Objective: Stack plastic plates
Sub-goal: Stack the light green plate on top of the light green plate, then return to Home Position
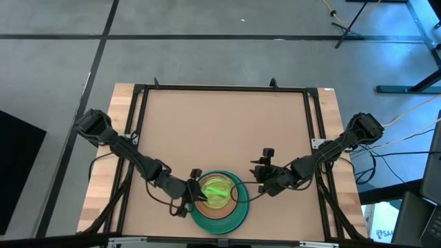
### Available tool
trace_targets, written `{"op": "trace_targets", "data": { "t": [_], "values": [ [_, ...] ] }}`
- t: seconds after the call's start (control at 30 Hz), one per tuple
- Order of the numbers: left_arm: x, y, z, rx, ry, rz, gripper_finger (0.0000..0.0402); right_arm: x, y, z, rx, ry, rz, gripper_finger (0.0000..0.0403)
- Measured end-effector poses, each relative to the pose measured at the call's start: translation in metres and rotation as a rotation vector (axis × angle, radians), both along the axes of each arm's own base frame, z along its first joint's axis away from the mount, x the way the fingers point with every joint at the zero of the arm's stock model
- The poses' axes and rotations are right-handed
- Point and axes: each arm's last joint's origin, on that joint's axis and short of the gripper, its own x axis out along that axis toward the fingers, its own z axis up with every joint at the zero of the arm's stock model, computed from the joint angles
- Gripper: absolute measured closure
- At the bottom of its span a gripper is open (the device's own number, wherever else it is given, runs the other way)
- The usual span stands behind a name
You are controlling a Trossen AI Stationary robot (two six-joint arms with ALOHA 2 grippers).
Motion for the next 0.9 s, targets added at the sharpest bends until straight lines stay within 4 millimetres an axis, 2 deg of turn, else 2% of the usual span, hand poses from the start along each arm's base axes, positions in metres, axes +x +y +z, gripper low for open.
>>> {"op": "trace_targets", "data": {
  "t": [0.2,0.33,0.6,0.77,0.9],
  "values": [
    [0.001,0.002,0.0,-0.042,0.023,-0.013,0.0314,0.0,0.0,0.0,0.0,0.0,0.0,0.0242],
    [-0.002,0.001,0.001,-0.074,0.056,-0.078,0.0291,0.0,0.0,0.0,0.0,0.0,0.0,0.0242],
    [-0.015,0.01,0.024,-0.091,0.054,-0.07,0.0291,0.0,0.0,0.0,0.002,-0.001,-0.003,0.0242],
    [-0.023,0.02,0.034,0.051,0.013,0.011,0.0291,0.0,0.0,0.0,0.005,-0.007,-0.002,0.0242],
    [-0.021,0.036,0.039,0.134,-0.008,0.072,0.0291,0.001,0.0,0.001,-0.006,-0.004,0.01,0.0242]
  ]
}}
